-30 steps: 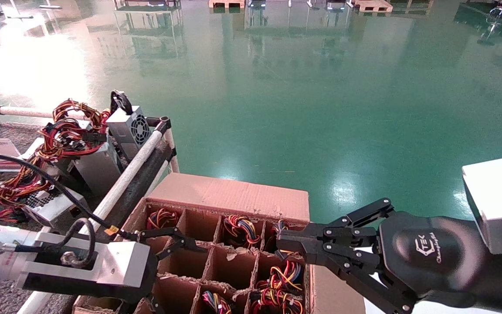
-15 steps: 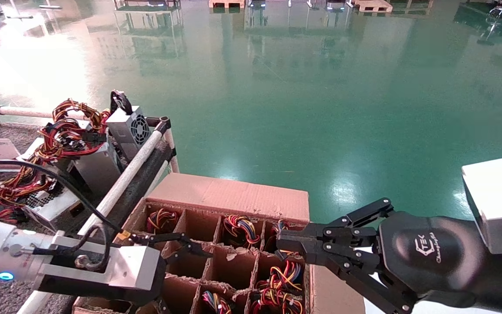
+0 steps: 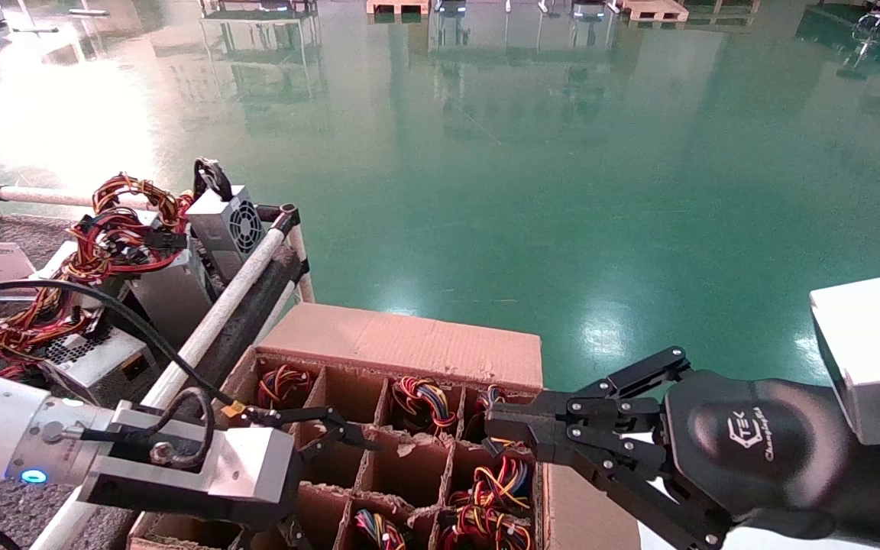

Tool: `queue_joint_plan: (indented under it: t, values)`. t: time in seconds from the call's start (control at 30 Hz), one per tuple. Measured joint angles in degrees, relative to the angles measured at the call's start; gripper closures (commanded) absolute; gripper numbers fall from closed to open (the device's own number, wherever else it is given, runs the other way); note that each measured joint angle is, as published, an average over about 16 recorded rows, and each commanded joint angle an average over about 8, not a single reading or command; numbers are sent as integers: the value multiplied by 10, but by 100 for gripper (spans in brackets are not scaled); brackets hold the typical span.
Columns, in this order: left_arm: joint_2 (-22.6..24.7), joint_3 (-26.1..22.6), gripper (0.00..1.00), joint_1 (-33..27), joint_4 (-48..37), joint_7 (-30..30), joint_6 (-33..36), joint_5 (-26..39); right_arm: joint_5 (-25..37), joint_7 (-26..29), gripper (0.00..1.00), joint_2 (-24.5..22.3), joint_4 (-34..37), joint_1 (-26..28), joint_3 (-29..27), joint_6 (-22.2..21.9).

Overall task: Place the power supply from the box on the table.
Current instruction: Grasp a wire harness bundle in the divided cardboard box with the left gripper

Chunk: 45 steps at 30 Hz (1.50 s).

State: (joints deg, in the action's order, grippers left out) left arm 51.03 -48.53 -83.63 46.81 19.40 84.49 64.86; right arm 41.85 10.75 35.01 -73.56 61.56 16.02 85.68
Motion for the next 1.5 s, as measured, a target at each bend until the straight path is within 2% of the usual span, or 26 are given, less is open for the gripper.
queue_joint_plan:
  t: [0.6, 0.63, 0.67, 0.87, 0.9, 0.93, 1.5]
  values:
    - [27, -18, 0, -14, -44, 17, 4, 3, 0, 0, 100, 0, 0, 0, 0, 0]
    - [28, -18, 4, -15, -46, 18, 4, 3, 0, 0, 100, 0, 0, 0, 0, 0]
    - [30, -19, 12, -15, -48, 19, 4, 3, 0, 0, 100, 0, 0, 0, 0, 0]
    - [36, -23, 87, -18, -59, 24, 7, 4, 0, 0, 100, 0, 0, 0, 0, 0]
    - [37, -23, 95, -19, -61, 25, 7, 5, 0, 0, 100, 0, 0, 0, 0, 0]
    - [38, -24, 100, -19, -62, 26, 7, 5, 0, 0, 100, 0, 0, 0, 0, 0]
    - [48, -31, 100, -24, -85, 43, 16, 5, 0, 0, 100, 0, 0, 0, 0, 0]
